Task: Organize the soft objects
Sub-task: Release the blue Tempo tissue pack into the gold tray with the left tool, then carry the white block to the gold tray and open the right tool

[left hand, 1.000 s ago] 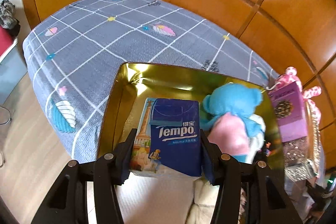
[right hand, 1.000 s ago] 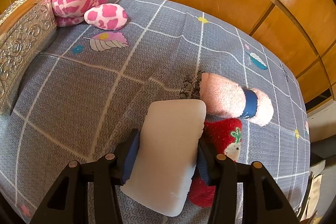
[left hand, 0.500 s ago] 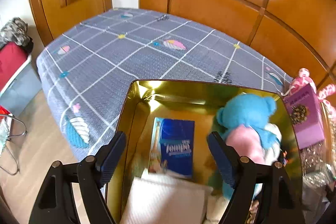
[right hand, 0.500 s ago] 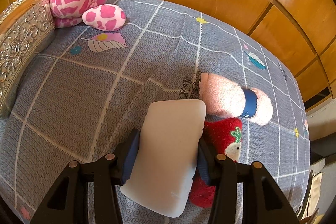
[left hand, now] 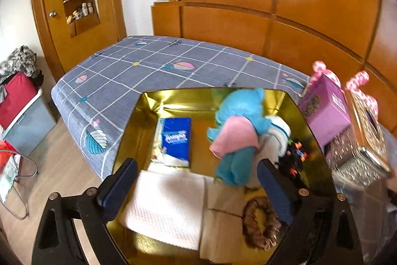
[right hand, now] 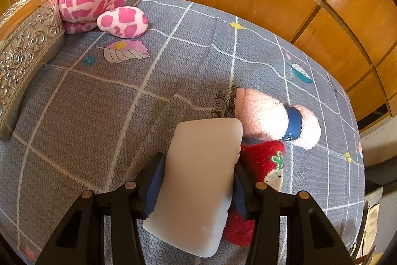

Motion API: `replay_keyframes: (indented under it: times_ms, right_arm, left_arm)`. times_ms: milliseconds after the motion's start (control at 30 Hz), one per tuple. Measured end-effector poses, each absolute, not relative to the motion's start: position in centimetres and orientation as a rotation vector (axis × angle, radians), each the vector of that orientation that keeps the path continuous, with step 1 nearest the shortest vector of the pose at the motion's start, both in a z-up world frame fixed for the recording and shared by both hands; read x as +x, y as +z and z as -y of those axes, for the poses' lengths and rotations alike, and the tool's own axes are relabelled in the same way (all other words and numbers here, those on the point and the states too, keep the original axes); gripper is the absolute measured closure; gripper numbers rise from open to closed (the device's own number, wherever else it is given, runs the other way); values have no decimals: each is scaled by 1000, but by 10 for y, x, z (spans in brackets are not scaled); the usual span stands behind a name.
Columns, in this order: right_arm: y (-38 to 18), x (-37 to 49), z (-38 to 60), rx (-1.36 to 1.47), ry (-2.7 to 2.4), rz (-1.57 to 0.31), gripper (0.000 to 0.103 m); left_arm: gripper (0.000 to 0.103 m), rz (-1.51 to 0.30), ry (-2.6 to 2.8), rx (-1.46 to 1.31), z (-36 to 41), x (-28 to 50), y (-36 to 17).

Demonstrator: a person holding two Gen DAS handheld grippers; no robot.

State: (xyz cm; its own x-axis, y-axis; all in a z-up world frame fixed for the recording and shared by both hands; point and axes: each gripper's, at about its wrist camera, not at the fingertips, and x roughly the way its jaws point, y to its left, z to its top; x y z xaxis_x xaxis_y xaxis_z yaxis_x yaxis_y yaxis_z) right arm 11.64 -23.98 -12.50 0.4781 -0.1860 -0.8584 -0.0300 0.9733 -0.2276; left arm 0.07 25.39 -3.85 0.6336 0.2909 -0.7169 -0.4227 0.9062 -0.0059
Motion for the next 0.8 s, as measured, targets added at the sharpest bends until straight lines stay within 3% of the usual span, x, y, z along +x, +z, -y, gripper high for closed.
replay_keyframes:
  times_ms: [800]
  right_arm:
    - [-84, 129, 209, -6, -36, -940, 55]
  left_arm:
    - [1, -745, 324, -120, -219, -13, -35]
